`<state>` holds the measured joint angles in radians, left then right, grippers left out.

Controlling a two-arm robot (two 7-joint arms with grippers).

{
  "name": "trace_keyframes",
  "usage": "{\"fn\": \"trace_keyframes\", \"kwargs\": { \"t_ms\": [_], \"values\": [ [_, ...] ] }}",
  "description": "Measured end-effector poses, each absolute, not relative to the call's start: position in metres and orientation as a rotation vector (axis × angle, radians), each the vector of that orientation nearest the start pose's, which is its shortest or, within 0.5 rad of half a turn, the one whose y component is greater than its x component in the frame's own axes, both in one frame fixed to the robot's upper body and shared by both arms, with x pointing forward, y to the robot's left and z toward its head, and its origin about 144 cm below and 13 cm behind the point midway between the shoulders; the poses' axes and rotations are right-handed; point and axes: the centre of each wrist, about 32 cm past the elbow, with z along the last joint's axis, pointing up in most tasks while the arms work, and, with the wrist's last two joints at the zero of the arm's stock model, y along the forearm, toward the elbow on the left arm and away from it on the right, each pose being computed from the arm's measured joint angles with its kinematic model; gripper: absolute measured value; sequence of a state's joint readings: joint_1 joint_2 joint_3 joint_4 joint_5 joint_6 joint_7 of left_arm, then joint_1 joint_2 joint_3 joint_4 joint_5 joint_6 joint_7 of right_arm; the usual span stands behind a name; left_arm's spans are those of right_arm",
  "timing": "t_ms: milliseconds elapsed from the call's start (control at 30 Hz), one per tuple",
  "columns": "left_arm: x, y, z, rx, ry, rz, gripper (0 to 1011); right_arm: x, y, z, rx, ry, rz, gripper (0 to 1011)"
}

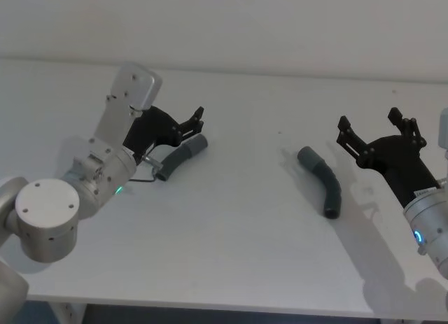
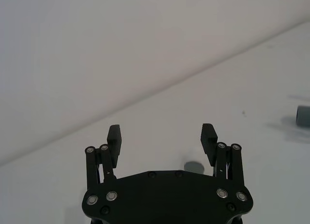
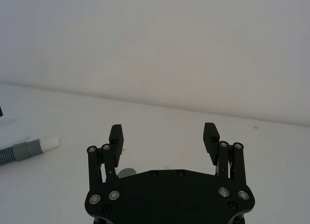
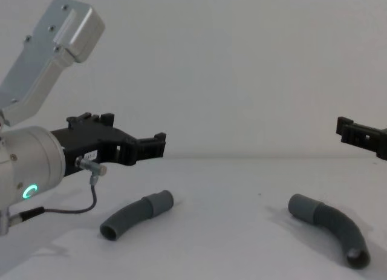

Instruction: Use both hands to pick up one end of the pipe from the table, align the ends, and insert them.

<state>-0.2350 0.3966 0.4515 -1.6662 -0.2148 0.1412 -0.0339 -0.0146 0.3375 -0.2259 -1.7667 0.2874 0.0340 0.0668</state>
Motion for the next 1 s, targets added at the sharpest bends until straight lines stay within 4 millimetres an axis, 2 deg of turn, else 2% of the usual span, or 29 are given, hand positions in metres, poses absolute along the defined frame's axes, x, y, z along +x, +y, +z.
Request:
{"fn": "trace_keyframes", "kwargs": {
  "t_ms": [333, 667, 1000],
  "values": [
    [0.489, 0.205, 1.231, 0.284, -0.148, 1.065, 1001, 0.443, -0.237, 1.189, 0.026, -0.075, -1.230, 1000],
    [0.498, 0.210, 1.249, 0.427, -0.110, 0.967, 1001, 0.443, -0.237, 1.189, 0.026, -0.075, -1.230, 1000],
    [0.508, 0.212, 1.256, 0.502, -0.068, 0.910, 1001, 0.443, -0.237, 1.189, 0.026, -0.075, -1.229, 1000]
  ]
}}
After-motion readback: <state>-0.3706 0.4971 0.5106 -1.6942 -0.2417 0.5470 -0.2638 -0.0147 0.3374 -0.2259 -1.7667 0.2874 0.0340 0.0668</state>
